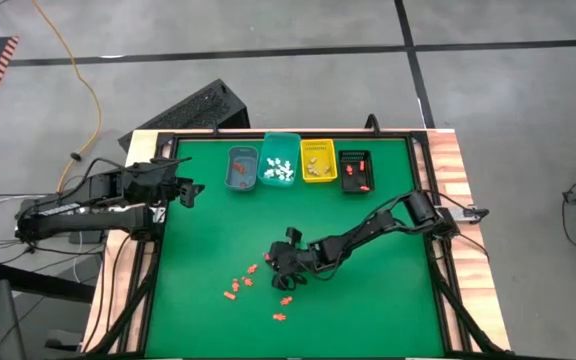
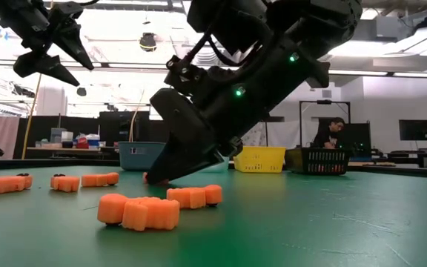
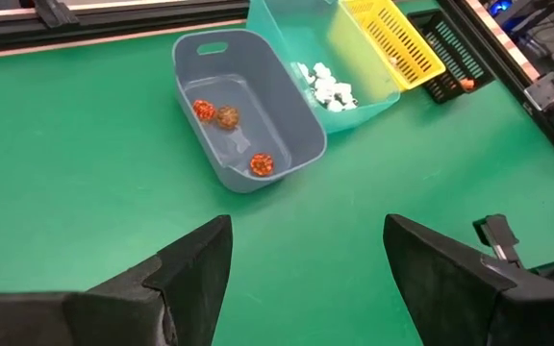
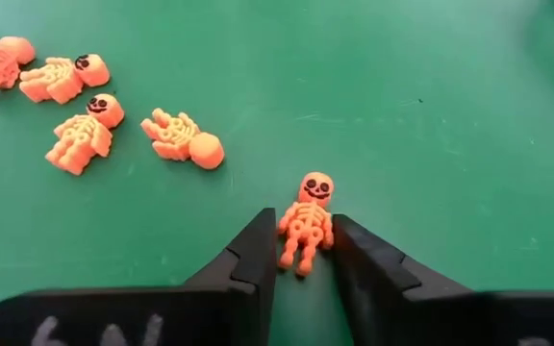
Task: Sort Halloween decoration
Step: Put the orange skeleton toy into the black bin
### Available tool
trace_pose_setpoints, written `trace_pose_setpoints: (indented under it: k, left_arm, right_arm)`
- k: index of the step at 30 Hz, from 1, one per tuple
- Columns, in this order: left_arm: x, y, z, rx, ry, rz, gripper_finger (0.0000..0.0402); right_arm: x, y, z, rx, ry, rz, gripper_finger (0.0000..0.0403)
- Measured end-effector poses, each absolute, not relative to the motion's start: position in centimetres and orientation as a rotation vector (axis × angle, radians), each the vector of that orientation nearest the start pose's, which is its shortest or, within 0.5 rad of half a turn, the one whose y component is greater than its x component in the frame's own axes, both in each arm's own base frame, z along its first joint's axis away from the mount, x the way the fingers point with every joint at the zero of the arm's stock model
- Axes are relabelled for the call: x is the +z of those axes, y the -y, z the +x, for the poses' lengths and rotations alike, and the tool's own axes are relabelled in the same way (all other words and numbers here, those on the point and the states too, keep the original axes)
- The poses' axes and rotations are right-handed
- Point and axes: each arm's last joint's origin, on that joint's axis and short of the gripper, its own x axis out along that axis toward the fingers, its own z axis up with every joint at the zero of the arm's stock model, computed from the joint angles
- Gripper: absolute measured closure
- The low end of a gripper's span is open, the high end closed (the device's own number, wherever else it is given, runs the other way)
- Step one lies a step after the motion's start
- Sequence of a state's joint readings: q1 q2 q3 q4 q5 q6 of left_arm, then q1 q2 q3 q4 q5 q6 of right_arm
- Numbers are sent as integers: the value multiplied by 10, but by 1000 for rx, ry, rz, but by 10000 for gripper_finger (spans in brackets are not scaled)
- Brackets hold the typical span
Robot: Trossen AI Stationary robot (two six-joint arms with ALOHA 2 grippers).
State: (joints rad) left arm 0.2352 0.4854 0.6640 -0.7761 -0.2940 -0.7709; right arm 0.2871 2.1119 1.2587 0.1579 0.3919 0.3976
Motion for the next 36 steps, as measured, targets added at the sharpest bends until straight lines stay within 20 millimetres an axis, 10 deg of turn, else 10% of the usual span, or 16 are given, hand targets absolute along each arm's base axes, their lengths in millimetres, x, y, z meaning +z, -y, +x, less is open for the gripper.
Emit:
trace_pose_setpoints:
  k: [19, 36]
  left_arm:
    - [276, -30, 91, 717, -375, -712, 141]
    - [276, -30, 91, 716, -373, -713, 141]
  right_arm:
    - [152, -102, 417, -280, -564, 318, 398]
    - [270, 20, 329, -822, -702, 302, 400]
